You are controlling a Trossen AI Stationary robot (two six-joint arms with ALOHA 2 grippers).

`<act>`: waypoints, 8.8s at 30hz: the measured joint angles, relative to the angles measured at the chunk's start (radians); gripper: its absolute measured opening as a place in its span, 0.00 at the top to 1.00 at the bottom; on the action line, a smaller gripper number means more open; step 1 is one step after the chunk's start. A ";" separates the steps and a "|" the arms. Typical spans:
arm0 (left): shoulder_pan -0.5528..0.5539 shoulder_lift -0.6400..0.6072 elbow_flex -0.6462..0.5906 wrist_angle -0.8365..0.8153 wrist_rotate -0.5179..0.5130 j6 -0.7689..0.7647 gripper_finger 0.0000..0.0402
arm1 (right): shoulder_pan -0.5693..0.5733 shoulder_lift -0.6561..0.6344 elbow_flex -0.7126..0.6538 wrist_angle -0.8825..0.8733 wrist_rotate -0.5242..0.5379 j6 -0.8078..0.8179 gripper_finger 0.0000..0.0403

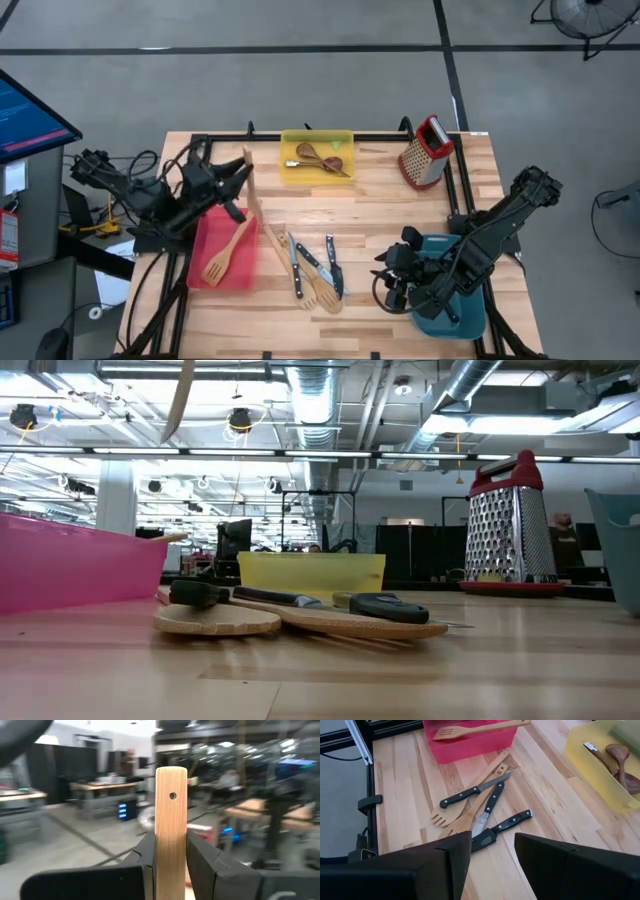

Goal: Pick & Place Kitchen Items
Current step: Put the brown spatula into the red bin, then put the brown serving spoon into the yellow bin

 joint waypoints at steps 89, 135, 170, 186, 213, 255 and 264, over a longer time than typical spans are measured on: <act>0.218 -0.034 -0.264 -1.061 0.498 -1.223 0.86 | 0.000 0.000 0.000 0.000 -0.001 0.000 0.59; 0.292 0.000 -0.330 -1.034 0.662 -1.185 0.66 | 0.000 0.000 0.000 0.003 -0.005 0.000 0.59; 0.104 0.401 -0.328 -0.150 0.993 -0.400 0.38 | 0.007 0.000 0.000 0.003 -0.005 0.035 0.59; 0.113 0.556 -0.260 -0.282 1.058 -0.408 0.39 | 0.007 0.000 0.000 0.000 -0.005 0.042 0.59; 0.208 0.603 -0.191 -0.480 1.168 -0.223 0.39 | 0.007 0.000 0.000 -0.007 -0.005 0.042 0.59; 0.221 0.819 -0.136 -0.398 1.229 -0.067 0.64 | 0.006 0.000 -0.097 0.018 -0.005 0.122 0.59; 0.250 0.861 -0.134 -0.319 1.230 -0.009 0.77 | 0.006 0.000 -0.097 0.023 -0.005 0.127 0.59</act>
